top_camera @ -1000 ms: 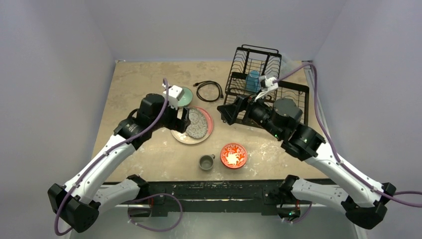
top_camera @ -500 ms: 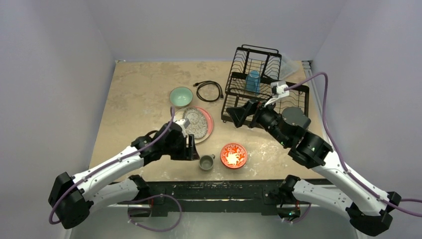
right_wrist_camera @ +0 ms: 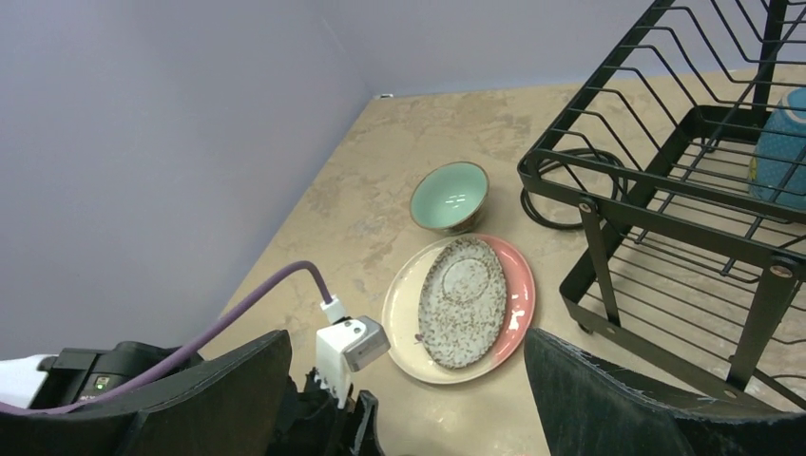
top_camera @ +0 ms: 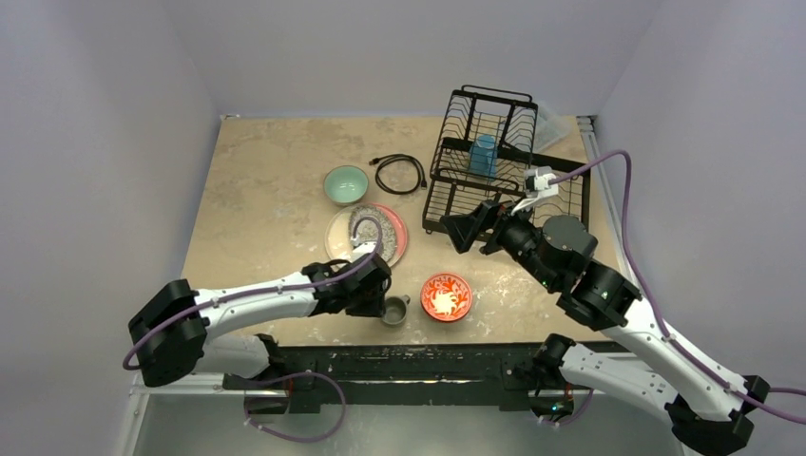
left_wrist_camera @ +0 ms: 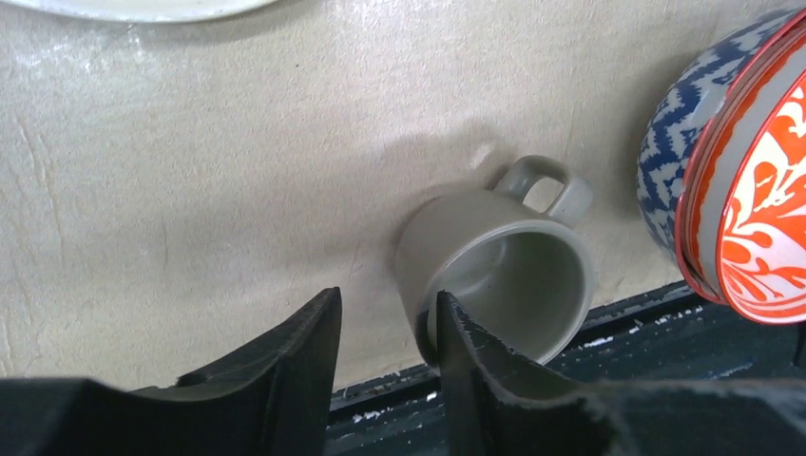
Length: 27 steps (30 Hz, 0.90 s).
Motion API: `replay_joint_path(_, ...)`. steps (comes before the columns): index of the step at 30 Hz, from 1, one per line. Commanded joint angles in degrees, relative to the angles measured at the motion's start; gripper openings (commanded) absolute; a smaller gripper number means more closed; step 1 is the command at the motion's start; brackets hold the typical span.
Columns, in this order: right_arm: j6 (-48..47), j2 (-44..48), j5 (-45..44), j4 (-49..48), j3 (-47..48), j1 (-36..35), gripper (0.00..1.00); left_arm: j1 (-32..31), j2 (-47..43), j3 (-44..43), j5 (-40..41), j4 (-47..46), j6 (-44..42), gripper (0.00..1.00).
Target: Load the mixed dishes into the dish rack
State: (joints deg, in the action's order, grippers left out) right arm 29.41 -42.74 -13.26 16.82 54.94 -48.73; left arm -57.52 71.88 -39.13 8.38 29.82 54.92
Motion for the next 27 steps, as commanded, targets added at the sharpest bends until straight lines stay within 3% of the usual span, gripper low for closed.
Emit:
replay_joint_path(1, 1.2, 0.5, -2.3, 0.8, -0.6, 0.0, 0.94, -2.6, 2.4, -3.7, 6.8, -1.3, 0.0, 0.36)
replay_joint_path(7, 1.5, 0.6, -2.4, 0.7, -1.4, 0.0, 0.94, -4.3, 0.3, -6.7, 15.0, 6.2, -2.1, 0.00)
replay_joint_path(11, 1.3, 0.1, -2.4, 1.0, -1.1, 0.0, 0.94, -4.3, -8.4, -11.7, 24.6, 14.9, -9.1, 0.00)
replay_joint_path(14, 1.5, -0.5, -2.6, 1.2, -1.3, 0.0, 0.94, -4.3, -15.1, -16.3, 31.9, 16.1, -19.3, 0.00)
replay_joint_path(17, 2.4, -1.1, -3.0, 1.8, -2.3, -0.1, 0.94, -4.3, -20.2, -18.7, 37.1, 9.5, -32.8, 0.00)
replay_joint_path(20, 5.0, -1.5, 1.0, 1.3, -4.7, 0.0, 0.94, -4.3, -24.2, -17.8, 39.0, -4.8, -49.3, 0.00)
replay_joint_path(27, 18.7, 0.1, 24.7, -18.0, -19.1, 0.0, 0.95, -4.2, -26.8, -14.0, 33.6, -27.4, -72.3, 0.00)
